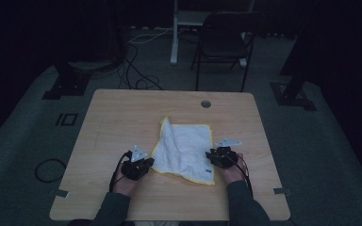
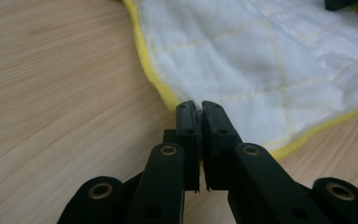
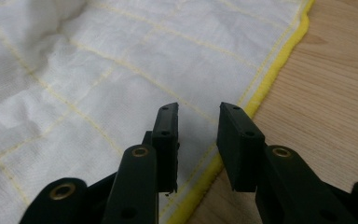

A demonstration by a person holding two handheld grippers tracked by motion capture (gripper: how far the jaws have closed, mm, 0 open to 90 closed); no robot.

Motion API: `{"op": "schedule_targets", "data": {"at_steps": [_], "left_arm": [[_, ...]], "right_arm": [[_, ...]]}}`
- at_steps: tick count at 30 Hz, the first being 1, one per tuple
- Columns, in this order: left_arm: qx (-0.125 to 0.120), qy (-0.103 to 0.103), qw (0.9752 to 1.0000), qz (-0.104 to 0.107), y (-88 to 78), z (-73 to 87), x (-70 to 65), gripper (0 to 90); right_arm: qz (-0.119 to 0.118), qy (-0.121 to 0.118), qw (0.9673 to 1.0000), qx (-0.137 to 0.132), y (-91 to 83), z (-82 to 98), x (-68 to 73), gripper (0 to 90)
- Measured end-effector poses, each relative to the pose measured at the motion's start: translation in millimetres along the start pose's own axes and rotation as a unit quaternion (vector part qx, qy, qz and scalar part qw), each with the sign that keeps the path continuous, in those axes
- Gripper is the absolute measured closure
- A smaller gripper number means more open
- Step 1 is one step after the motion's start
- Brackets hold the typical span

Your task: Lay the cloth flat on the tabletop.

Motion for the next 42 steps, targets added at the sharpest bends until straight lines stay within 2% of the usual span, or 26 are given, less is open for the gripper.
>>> {"op": "schedule_targets", "data": {"at_steps": [12,18,20,22,27,32,34,38,42], "left_arm": [[0.008,0.002,0.9999,-0.005,-29.2,13.5,-12.0,86.7],[0.019,0.007,0.9998,-0.005,-36.4,21.7,-17.8,86.6],[0.022,0.015,0.9996,-0.006,-36.7,22.9,-19.3,85.0],[0.013,0.014,0.9997,-0.014,-37.3,21.3,-18.9,79.4],[-0.011,-0.001,0.9995,-0.028,-37.2,11.6,-8.8,74.1],[-0.026,-0.014,0.9987,-0.041,-27.8,2.1,6.0,67.6],[-0.027,-0.013,0.9986,-0.042,-21.5,-1.4,11.8,62.8],[-0.027,-0.018,0.9981,-0.052,-6.4,-4.9,23.3,61.0],[-0.007,-0.026,0.9981,-0.055,8.4,-3.8,34.5,59.9]], "right_arm": [[0.003,-0.006,1.0,0.001,0.0,0.1,1.2,68.4],[0.005,-0.01,0.9999,0.002,-0.3,0.2,2.6,68.1],[0.006,-0.011,0.9999,0.003,-0.5,0.2,3.0,67.9],[0.006,-0.011,0.9999,0.003,-0.6,0.3,3.0,67.9],[0.006,-0.011,0.9999,0.003,-0.6,0.3,3.4,67.1],[0.007,-0.012,0.9999,0.002,-0.9,0.7,4.3,66.5],[0.008,-0.012,0.9999,0.002,-1.3,1.0,4.6,66.4],[0.006,-0.011,0.9999,-0.001,-2.2,2.0,4.9,66.2],[0.005,-0.009,0.9999,-0.003,-2.4,2.3,4.8,66.1]]}}
Point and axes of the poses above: each handheld gripper's, and its own axes: y roughly forward along the jaws, z roughly out of its underside, x roughly to its left, the point moved 3 cm from there along y, roughly forward along the jaws, and after that the axes turned 15 degrees about -x, right-handed, at the moved point
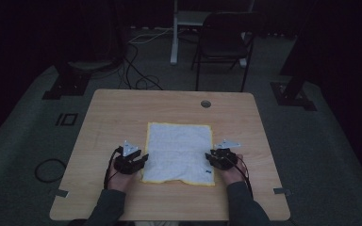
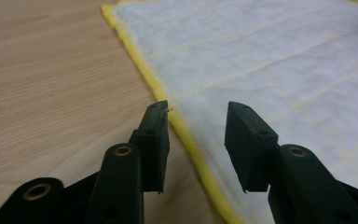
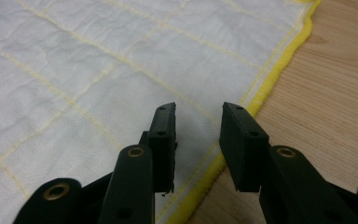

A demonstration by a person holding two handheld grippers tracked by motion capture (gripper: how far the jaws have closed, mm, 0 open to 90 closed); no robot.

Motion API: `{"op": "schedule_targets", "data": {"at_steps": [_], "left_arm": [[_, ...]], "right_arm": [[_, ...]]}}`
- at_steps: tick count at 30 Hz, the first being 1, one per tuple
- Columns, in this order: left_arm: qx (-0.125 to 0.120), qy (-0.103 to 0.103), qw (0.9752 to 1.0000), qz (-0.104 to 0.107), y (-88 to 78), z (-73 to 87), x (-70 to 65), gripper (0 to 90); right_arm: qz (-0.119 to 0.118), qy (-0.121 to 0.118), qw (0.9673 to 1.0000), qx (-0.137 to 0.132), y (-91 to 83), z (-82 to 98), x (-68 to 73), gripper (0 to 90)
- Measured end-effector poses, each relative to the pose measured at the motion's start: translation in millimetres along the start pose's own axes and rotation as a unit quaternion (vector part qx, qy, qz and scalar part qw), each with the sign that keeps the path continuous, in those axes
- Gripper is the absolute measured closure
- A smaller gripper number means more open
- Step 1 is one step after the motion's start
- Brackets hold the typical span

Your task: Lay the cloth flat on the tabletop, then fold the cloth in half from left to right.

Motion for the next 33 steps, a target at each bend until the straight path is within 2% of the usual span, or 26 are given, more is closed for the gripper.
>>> {"op": "schedule_targets", "data": {"at_steps": [4,6,9,15,29,30,31,33], "left_arm": [[0.024,0.013,0.9996,0.007,11.4,3.8,-0.3,62.9],[0.029,0.024,0.9992,0.014,14.4,4.4,-3.3,69.8],[0.04,0.045,0.9981,0.012,14.8,2.0,-7.7,78.2],[0.043,0.039,0.9982,0.012,10.0,4.3,-9.4,82.6],[0.053,0.024,0.9983,0.009,-15.5,15.6,-18.8,82.0],[0.048,0.022,0.9986,0.007,-16.5,16.0,-19.1,78.9],[0.044,0.02,0.9988,0.006,-16.9,15.7,-18.7,71.4],[0.034,0.014,0.9993,0.002,-16.9,14.7,-17.5,64.6]], "right_arm": [[0.001,-0.001,1.0,-0.001,-0.1,0.2,0.1,65.9],[0.001,-0.001,1.0,-0.001,-0.2,0.4,0.3,65.8],[0.001,-0.002,1.0,-0.001,-0.5,0.5,0.7,65.7],[0.0,-0.005,1.0,0.001,-2.5,1.3,1.8,65.5],[-0.01,-0.011,0.9999,0.009,-12.5,6.0,12.2,64.5],[-0.011,-0.015,0.9998,0.009,-13.0,6.2,12.8,64.4],[-0.01,-0.015,0.9998,0.009,-13.2,6.4,13.5,64.3],[-0.01,-0.015,0.9998,0.009,-13.2,6.4,13.6,64.1]]}}
Point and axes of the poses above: each handheld gripper's, and its own axes: y roughly forward along the jaws, z roughly out of its underside, x roughly to its left, the point moved 3 cm from there along y, roughly forward along the jaws, and after that the axes turned 15 degrees about -x, right-handed, at the moved point
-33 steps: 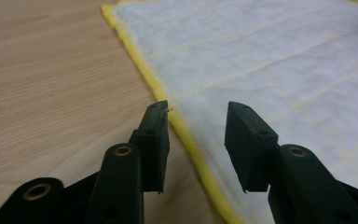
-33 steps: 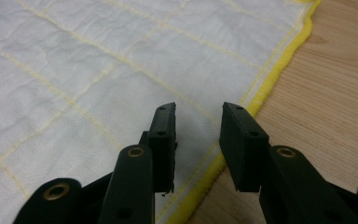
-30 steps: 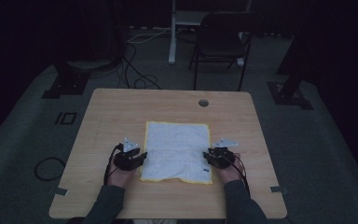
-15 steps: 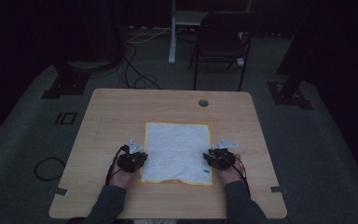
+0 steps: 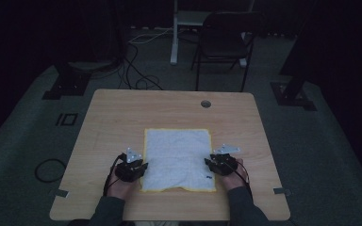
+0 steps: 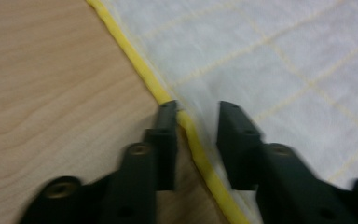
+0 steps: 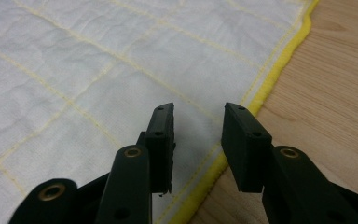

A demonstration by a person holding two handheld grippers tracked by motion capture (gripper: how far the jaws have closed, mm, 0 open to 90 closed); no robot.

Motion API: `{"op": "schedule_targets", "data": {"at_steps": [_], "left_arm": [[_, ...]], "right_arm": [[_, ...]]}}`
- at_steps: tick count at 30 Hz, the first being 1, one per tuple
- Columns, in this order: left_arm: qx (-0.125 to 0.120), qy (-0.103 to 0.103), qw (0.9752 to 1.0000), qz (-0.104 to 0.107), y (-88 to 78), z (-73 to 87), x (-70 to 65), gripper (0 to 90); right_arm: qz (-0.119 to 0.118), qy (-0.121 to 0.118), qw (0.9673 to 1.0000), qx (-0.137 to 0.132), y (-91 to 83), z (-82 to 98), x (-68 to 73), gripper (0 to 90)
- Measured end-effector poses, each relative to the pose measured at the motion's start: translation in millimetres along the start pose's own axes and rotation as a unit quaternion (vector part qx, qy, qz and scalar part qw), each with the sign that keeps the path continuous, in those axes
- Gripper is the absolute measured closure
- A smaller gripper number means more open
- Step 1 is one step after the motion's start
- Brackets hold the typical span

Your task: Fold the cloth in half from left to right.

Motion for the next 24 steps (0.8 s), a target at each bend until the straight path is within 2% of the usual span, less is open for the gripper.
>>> {"op": "schedule_targets", "data": {"at_steps": [1,2,4,8,12,14,18,20,24], "left_arm": [[0.0,0.0,1.0,0.0,0.0,0.0,0.0,64.6],[-0.012,-0.015,0.9998,-0.008,3.4,-4.5,4.4,60.7],[-0.01,-0.021,0.9997,-0.01,7.2,-6.3,6.6,56.6],[-0.009,-0.037,0.9992,-0.01,13.0,-7.7,10.8,54.7],[0.001,-0.037,0.9993,-0.006,20.4,-7.5,10.4,53.0],[-0.002,-0.03,0.9995,-0.006,23.9,-8.4,9.3,50.1],[-0.007,-0.031,0.9995,-0.005,26.6,-8.9,7.2,49.4],[-0.01,-0.026,0.9996,-0.001,27.4,-8.4,4.7,49.1],[-0.01,-0.012,0.9998,-0.012,27.9,-7.8,0.9,49.2]], "right_arm": [[0.0,0.001,1.0,0.0,0.1,-0.1,-0.1,64.1],[0.0,0.002,1.0,0.0,0.2,-0.1,-0.2,63.7],[0.001,0.002,1.0,-0.001,0.2,0.0,0.2,63.6],[0.002,0.001,1.0,-0.001,0.2,0.1,0.7,63.6],[0.003,0.001,1.0,-0.001,0.2,0.2,0.6,63.6],[0.003,0.003,1.0,-0.002,0.0,0.4,0.8,63.5],[0.005,0.004,1.0,-0.002,0.0,0.6,1.2,63.5],[0.005,0.004,1.0,-0.003,0.0,0.6,1.2,63.5],[0.006,0.004,1.0,-0.003,0.0,0.7,1.4,63.4]]}}
Point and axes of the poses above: each handheld gripper's, and its own axes: y roughly forward along the jaws, z roughly out of its underside, x roughly to its left, the point moved 3 cm from there along y, roughly forward along the jaws, and after that the axes turned 15 degrees about -x, right-handed, at the moved point
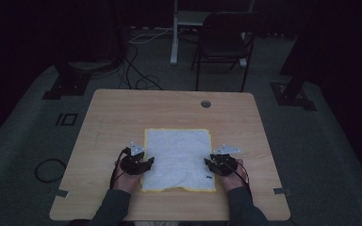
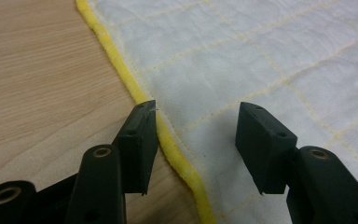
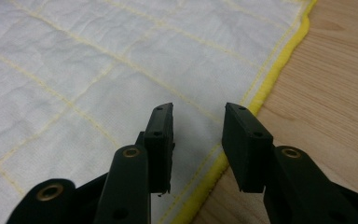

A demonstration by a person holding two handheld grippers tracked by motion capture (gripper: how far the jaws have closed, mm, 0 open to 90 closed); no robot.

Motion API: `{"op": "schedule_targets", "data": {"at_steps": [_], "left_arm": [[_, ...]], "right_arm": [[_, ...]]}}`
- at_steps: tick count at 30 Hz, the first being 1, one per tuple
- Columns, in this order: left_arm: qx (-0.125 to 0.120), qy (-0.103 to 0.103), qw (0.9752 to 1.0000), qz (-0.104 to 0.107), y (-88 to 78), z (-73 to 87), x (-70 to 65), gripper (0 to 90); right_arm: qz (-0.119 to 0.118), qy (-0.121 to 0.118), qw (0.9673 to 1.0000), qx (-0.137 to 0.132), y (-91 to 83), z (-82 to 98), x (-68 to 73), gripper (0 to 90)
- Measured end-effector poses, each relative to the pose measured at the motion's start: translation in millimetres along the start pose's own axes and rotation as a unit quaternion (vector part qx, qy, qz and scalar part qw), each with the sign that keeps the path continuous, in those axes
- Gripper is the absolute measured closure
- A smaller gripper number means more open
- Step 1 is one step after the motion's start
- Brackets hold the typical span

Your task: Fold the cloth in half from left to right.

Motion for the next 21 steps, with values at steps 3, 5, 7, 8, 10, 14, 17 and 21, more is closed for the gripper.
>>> {"op": "schedule_targets", "data": {"at_steps": [3,5,7,8,10,14,17,21], "left_arm": [[-0.002,0.005,1.0,-0.005,0.0,0.4,-3.1,53.2],[-0.001,0.007,1.0,-0.003,-0.2,0.1,-4.9,58.0],[0.001,0.004,1.0,-0.001,-0.1,-0.4,-6.0,61.8],[0.002,0.002,1.0,0.0,0.0,-0.7,-6.0,62.4],[0.001,0.0,1.0,0.001,0.0,-0.6,-5.9,64.2],[-0.003,-0.005,1.0,0.003,-0.8,0.4,-6.6,72.9],[-0.004,-0.013,0.9999,0.006,-0.9,0.7,-5.2,80.1],[-0.001,-0.013,0.9999,0.009,-1.7,0.4,-4.0,84.9]], "right_arm": [[0.001,0.0,1.0,0.0,-0.1,0.1,0.2,63.4],[0.001,0.0,1.0,0.0,-0.1,0.1,0.3,63.4],[0.001,0.0,1.0,0.0,0.0,0.1,0.3,63.4],[0.001,0.0,1.0,0.0,-0.1,0.1,0.3,63.4],[0.001,0.001,1.0,-0.001,-0.1,0.2,0.4,63.4],[0.003,0.002,1.0,-0.001,0.0,0.3,0.7,63.3],[0.002,0.003,1.0,-0.001,0.0,0.2,1.3,63.2],[0.0,0.004,1.0,-0.001,-0.2,0.3,2.9,62.7]]}}
Point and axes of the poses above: each handheld gripper's, and its own axes: y roughly forward along the jaws, z roughly out of its underside, x roughly to its left, the point moved 3 cm from there along y, roughly forward along the jaws, and after that the axes turned 15 degrees about -x, right-handed, at the moved point
